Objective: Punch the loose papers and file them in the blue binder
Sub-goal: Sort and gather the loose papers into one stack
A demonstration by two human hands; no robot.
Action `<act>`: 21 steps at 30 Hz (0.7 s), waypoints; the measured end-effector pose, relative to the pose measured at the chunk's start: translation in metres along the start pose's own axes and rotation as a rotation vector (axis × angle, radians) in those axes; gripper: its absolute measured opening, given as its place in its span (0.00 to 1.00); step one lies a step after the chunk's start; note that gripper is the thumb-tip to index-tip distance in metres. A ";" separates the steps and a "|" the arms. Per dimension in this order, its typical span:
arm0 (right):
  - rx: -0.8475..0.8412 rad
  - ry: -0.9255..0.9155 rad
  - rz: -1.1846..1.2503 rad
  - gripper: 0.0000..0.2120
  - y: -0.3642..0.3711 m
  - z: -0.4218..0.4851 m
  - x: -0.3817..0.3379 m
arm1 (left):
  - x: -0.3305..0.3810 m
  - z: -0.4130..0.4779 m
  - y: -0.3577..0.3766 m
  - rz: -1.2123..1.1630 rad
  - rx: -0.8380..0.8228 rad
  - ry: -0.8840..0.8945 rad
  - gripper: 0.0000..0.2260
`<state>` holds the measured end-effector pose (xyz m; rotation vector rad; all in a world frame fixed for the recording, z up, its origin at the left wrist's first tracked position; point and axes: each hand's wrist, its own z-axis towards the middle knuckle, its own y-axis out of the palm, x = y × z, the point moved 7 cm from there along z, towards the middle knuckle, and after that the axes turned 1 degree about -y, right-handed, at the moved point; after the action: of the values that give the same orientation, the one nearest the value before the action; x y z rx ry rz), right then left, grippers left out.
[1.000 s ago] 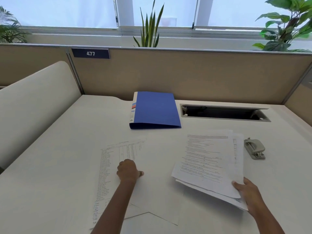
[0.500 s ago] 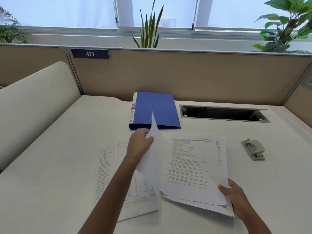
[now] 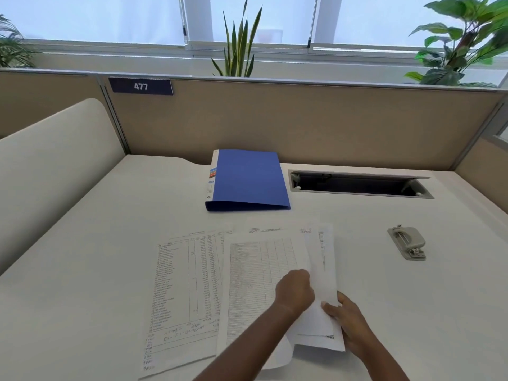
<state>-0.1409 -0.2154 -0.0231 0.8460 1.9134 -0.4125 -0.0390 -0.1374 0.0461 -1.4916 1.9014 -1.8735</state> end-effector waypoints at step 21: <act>-0.003 0.040 -0.151 0.17 -0.017 0.005 -0.005 | -0.135 -0.025 -0.062 0.073 0.340 -0.519 0.24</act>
<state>-0.1484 -0.2326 -0.0228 0.7141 2.0216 -0.4867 0.0500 -0.0168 0.0283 -1.5668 1.3148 -1.4857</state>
